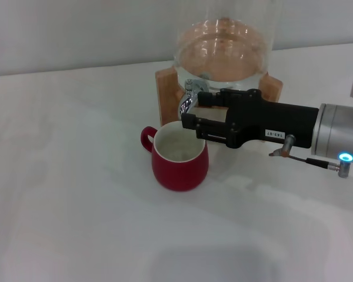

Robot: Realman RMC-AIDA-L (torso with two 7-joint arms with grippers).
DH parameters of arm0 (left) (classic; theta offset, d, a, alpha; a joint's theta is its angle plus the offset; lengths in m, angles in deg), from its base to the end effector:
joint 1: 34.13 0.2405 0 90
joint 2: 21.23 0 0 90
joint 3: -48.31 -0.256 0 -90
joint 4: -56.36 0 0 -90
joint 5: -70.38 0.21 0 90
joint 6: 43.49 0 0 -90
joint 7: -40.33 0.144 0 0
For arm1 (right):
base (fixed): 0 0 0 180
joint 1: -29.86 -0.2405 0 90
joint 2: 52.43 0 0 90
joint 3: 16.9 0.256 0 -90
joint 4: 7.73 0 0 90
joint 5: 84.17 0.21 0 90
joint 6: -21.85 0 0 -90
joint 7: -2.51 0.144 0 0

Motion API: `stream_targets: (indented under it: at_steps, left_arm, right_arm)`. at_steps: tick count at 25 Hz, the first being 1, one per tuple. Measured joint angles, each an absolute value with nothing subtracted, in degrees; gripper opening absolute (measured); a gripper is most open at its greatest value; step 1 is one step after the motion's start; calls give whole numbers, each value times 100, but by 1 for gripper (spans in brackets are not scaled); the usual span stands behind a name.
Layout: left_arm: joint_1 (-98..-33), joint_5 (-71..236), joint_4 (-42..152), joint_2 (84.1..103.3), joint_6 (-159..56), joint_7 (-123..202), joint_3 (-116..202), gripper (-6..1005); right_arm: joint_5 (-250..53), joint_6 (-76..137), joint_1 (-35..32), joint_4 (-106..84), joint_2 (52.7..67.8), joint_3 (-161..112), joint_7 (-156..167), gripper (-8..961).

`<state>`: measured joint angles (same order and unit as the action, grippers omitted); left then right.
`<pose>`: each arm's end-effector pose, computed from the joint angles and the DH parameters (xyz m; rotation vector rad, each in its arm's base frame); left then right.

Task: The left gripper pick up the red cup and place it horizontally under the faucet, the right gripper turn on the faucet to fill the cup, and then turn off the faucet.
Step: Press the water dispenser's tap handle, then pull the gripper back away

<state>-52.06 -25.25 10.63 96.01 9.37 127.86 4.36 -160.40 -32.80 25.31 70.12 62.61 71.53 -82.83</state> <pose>-0.3472 0.3596 0.1028 -1.7264 -1.0228 -0.7865 0.1878 0.3053 0.0070 -2.4679 0.5473 0.8272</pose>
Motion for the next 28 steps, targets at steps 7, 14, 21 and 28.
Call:
stream_targets:
  at_steps: [7, 14, 21, 28]
  left_arm:
    - [-5205, -2525, 1056, 9601, 941, 12786, 440, 702]
    - [-5216, -2525, 1030, 9595, 943, 12784, 428, 702]
    - [-5218, -2525, 1023, 9593, 951, 12778, 428, 702]
    - [-5215, -2525, 1021, 9601, 955, 12777, 429, 702]
  right_arm:
    - [-16037, -3291, 2550, 6998, 6262, 7246, -8283, 629]
    - [-16036, -3291, 2582, 6994, 6262, 7330, -8283, 628]
    - [-16035, -3292, 2591, 6922, 6262, 7441, -8283, 628]
    - [-16033, -3302, 2591, 6867, 6262, 7512, -8283, 629]
